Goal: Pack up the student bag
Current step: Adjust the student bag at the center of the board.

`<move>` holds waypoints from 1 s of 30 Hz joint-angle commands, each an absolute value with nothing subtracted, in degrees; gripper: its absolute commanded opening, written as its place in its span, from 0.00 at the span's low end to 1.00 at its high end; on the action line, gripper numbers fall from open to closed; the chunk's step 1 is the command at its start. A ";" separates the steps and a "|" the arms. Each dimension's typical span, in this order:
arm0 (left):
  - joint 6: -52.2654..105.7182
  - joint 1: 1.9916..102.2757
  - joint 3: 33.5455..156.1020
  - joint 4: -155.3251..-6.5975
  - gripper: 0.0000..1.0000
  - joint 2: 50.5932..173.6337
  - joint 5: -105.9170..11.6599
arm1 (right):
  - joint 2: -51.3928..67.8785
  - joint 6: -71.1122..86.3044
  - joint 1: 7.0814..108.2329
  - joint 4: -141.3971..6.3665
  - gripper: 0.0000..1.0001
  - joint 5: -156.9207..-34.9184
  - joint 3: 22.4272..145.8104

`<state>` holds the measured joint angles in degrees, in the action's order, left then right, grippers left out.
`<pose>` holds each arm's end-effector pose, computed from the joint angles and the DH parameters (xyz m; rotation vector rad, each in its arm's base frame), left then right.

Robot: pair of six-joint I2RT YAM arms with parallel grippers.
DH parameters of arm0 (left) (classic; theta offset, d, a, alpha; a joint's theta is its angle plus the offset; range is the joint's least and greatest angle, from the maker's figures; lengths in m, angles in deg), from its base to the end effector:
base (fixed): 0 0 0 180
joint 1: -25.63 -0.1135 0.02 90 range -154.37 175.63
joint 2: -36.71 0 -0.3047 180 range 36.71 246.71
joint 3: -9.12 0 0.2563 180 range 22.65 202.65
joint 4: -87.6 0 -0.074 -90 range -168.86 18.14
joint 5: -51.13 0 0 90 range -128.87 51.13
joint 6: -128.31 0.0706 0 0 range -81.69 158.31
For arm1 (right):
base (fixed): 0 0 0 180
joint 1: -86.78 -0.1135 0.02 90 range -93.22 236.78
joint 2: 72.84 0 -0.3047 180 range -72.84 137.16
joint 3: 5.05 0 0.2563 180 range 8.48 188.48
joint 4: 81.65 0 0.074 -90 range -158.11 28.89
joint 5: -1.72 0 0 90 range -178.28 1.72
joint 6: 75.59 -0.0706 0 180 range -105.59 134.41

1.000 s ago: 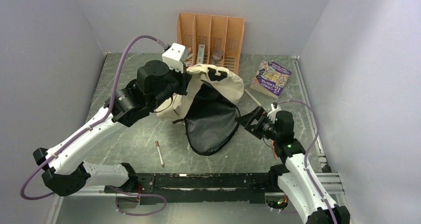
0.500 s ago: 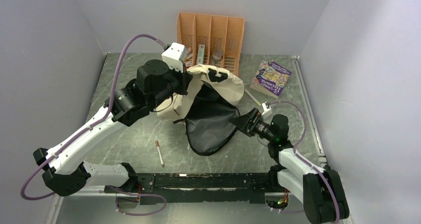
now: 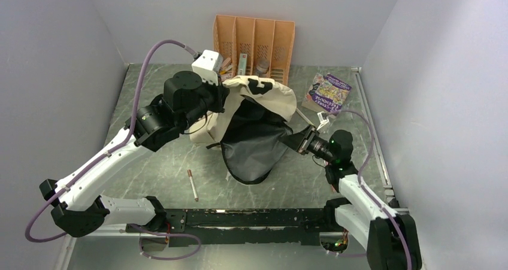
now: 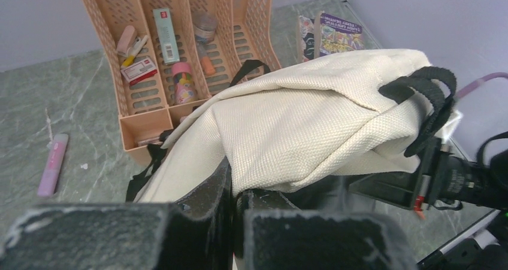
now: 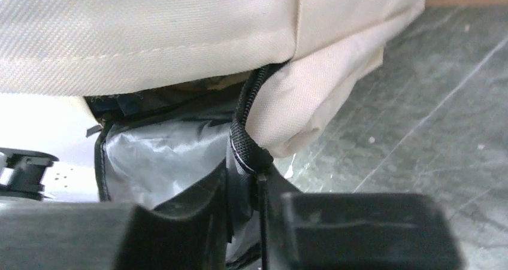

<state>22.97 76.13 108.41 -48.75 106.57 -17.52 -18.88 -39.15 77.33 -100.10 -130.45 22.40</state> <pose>0.1940 -0.1949 0.4912 0.2933 1.8039 -0.4786 0.1847 0.0788 0.2278 0.1173 1.8938 1.4080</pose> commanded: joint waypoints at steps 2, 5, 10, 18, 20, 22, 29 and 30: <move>22.01 74.96 108.79 -51.78 0.05 103.82 -13.28 | -26.28 -33.03 77.12 -87.02 0.06 -130.83 30.11; 21.53 74.53 108.48 -50.47 0.05 103.39 -12.16 | -28.05 -31.00 77.12 -80.36 0.00 -130.87 35.62; 21.41 74.21 109.30 -47.22 0.05 103.03 -9.96 | -26.38 -31.79 77.12 -70.76 0.00 -131.29 46.34; 22.33 74.07 111.87 -39.47 0.05 103.66 -5.57 | -21.71 -30.48 77.07 -51.35 0.00 -131.34 64.72; 21.91 73.93 111.11 -38.63 0.05 103.64 -6.10 | -20.73 -28.71 77.11 -44.11 0.00 -129.45 69.01; 21.15 73.85 109.66 -38.18 0.05 103.59 -7.75 | -19.62 -27.09 77.12 -38.82 0.00 -129.08 72.07; 16.53 73.67 103.05 -35.61 0.05 102.76 -14.48 | -16.93 -19.87 77.11 -20.09 0.00 -126.63 81.72; 15.69 73.71 101.30 -36.03 0.05 102.04 -16.09 | -16.54 -18.65 77.12 -17.31 0.00 -125.32 84.05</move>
<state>18.67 74.45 105.79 -37.89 104.19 -11.56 -17.14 -24.57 77.33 -30.81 -127.78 76.71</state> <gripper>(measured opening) 0.078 0.032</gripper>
